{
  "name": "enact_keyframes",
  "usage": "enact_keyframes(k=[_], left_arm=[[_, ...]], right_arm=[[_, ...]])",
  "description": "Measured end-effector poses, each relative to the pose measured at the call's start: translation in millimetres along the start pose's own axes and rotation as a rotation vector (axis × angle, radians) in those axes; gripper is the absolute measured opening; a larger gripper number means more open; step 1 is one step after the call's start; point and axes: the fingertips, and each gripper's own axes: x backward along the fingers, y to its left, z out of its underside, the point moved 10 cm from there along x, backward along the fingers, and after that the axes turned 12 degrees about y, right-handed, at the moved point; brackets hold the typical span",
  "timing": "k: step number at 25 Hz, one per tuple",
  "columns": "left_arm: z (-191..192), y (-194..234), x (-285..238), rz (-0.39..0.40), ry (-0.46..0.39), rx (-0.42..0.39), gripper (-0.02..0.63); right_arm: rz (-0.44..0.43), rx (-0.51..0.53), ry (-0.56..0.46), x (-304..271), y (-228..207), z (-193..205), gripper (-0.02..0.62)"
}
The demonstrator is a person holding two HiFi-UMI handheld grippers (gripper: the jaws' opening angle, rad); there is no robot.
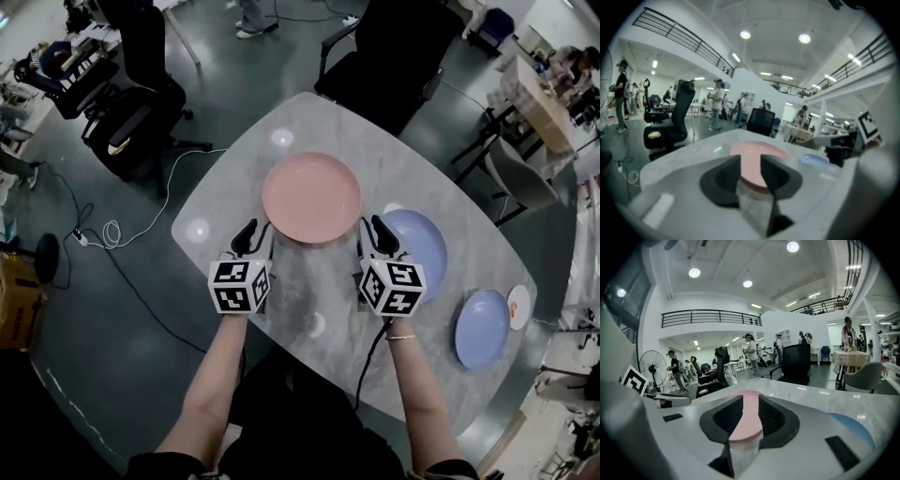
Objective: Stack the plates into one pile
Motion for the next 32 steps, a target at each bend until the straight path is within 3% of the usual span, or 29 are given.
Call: enact_keyframes(k=[11, 17, 32], left_arm=[[-1.1, 25.0, -53.3, -0.091, 0.05, 0.06, 0.13], [0.5, 34.7, -71.6, -0.122, 0.074, 0.099, 0.138], [7.7, 42.8, -97.6, -0.092, 0.161, 0.178, 0.146]], right_arm=[[0.058, 0.137, 0.148, -87.1, -27.9, -14.7, 0.096], [0.094, 0.158, 0.245, -122.9, -37.9, -10.6, 0.111], [0.149, 0.257, 0.506, -156.6, -36.5, -9.2, 0.123]])
